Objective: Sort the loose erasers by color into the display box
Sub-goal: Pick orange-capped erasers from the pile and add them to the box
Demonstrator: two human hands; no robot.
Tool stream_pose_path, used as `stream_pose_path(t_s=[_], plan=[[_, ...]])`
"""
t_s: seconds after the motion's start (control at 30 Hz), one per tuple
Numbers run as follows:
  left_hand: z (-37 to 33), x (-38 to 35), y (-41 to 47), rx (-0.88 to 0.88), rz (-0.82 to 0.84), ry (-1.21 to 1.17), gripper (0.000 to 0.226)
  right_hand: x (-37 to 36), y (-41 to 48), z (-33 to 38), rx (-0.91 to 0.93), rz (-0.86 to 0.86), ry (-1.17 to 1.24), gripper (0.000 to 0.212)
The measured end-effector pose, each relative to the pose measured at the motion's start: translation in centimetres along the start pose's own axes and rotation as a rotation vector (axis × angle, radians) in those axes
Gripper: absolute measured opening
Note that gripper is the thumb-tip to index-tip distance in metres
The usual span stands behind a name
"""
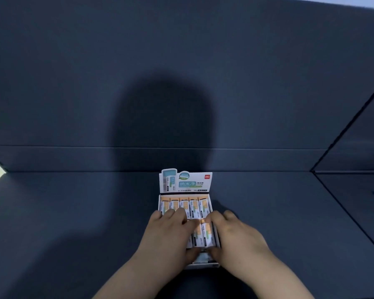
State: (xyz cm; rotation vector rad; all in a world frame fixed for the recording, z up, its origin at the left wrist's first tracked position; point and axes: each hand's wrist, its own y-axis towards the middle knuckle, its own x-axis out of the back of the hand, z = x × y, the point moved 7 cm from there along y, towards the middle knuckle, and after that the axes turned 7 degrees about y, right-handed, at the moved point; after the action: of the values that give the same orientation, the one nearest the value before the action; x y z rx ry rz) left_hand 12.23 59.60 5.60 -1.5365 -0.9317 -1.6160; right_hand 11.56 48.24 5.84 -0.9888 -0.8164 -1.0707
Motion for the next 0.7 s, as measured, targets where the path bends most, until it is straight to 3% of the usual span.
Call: stream_pose_path(t_s=[0.2,0.5,0.7], plan=[[0.8,-0.2,-0.2,0.029,0.039,-0.059,0.066,0.4,-0.1,-0.3,-0.019,0.005,0.037,0.055],[8.2,3.1,-2.1,0.228,-0.171,-0.066,0.063,2.6,-0.4,1.3,-0.018,-0.241,0.154,0.074],[8.4,2.7,-2.6,0.155,-0.336,0.058,0.051,1.1,-0.3,3.1,-0.034,-0.228,0.105,0.077]])
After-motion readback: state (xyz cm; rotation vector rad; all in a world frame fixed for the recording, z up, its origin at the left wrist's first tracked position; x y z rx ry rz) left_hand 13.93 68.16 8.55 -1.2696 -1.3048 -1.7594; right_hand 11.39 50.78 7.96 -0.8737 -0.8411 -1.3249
